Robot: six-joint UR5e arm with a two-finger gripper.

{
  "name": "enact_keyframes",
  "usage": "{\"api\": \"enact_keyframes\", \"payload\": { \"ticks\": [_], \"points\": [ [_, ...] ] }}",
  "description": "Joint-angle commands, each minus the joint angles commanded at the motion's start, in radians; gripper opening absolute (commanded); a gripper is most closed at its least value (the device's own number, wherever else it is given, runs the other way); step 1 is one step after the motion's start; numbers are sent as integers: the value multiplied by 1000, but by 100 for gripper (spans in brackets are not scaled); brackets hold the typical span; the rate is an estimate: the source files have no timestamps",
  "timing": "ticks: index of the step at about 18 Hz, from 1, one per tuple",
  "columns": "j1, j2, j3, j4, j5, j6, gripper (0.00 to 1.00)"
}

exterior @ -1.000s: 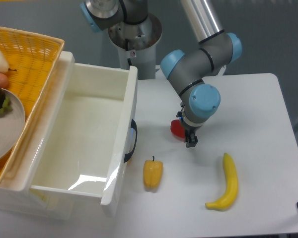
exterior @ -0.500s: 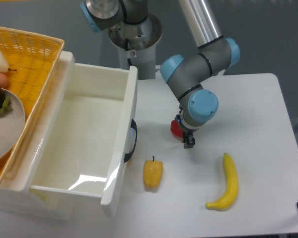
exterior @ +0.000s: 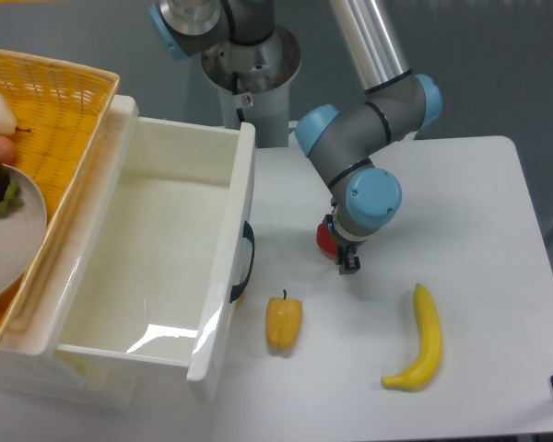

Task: Pick up the red pepper
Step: 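Close the gripper around the red bell pepper, then lift the red bell pepper up and away from the table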

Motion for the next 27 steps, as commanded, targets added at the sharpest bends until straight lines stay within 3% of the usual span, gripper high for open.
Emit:
{"api": "enact_keyframes", "payload": {
  "ticks": [8, 16, 24, 27],
  "points": [
    [26, 8, 67, -15, -5, -12, 45],
    [80, 31, 198, -17, 5, -135, 45],
    [127, -24, 354, -51, 3, -245, 41],
    [138, -41, 379, -51, -5, -247, 41]
  ]
}}
